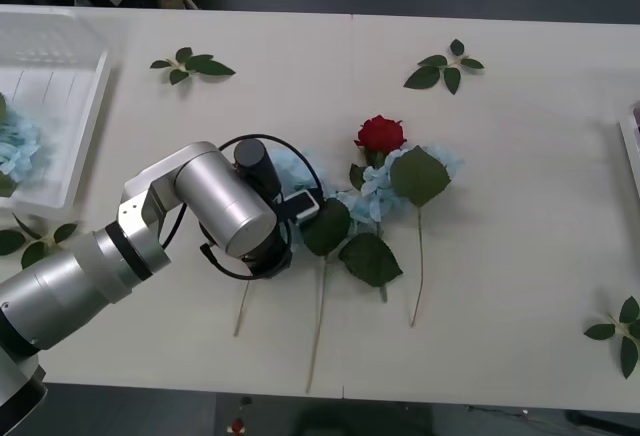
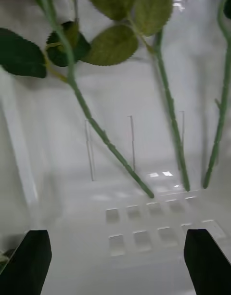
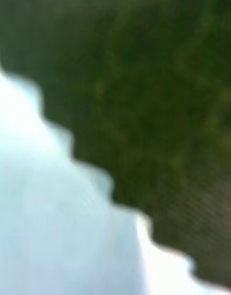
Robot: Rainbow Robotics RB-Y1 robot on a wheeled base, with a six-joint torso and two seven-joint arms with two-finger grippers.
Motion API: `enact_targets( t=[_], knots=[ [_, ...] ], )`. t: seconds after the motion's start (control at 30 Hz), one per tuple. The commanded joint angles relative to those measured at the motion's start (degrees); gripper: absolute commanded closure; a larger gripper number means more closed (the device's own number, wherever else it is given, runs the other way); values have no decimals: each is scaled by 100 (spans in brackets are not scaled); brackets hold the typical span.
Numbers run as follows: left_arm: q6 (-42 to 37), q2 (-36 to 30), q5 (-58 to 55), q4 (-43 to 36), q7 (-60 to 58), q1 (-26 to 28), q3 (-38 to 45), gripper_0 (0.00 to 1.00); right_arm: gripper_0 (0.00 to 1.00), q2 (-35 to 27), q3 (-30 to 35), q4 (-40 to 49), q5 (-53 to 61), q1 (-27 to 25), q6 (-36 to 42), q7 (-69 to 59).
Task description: Put the red flowers into the right box and the blue flowers into the left box
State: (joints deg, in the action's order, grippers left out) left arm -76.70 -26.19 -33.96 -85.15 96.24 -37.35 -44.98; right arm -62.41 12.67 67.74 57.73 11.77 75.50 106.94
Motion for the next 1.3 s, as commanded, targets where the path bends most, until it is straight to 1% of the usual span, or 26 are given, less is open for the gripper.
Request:
enact_targets(
  t=[0.03, 0.2, 0.27, 0.43, 0.57, 0.63, 0.73, 0.9, 1.03, 1.17, 1.3],
  knots=[
    [24, 0, -5, 7, -351, -124, -20, 100, 17, 255, -2, 1031, 81, 97, 395, -1017],
    [24, -36, 13, -2, -430, -141, -11, 100, 16, 457, -345, 2033, 81, 97, 685, -1870],
    [32, -62, 4, 7, -448, -185, -11, 100, 16, 466, -723, 2516, 98, 132, 668, -2344],
    [50, -167, -84, -55, -465, -238, 147, 100, 15, 475, -1487, 3255, 160, 238, 413, -3381],
    [15, -361, -198, -239, -430, -264, 455, 100, 14, 580, -1891, 3668, 151, 308, 176, -3909],
    [-117, -519, -444, -397, -386, -317, 797, 100, 13, 677, -2085, 3896, 125, 326, 35, -4137],
    [-627, -721, -770, -705, -44, -423, 1492, 100, 12, 818, -2349, 4169, 98, 405, -123, -4383],
    [-1734, -1090, -989, -1294, 440, -546, 2854, 100, 12, 1099, -2744, 4406, 28, 703, -211, -4647],
    [-2411, -1486, -919, -1435, 1134, -642, 3768, 100, 12, 1257, -3104, 4371, -51, 1046, -211, -4717],
    [-2569, -1864, -357, -1355, 1758, -660, 4225, 100, 12, 1415, -3412, 4186, -130, 1292, -273, -4761],
    [-2376, -2057, 698, -1101, 2505, -660, 4436, 100, 12, 1565, -3807, 3800, -174, 1662, -378, -4761]
  ],
)
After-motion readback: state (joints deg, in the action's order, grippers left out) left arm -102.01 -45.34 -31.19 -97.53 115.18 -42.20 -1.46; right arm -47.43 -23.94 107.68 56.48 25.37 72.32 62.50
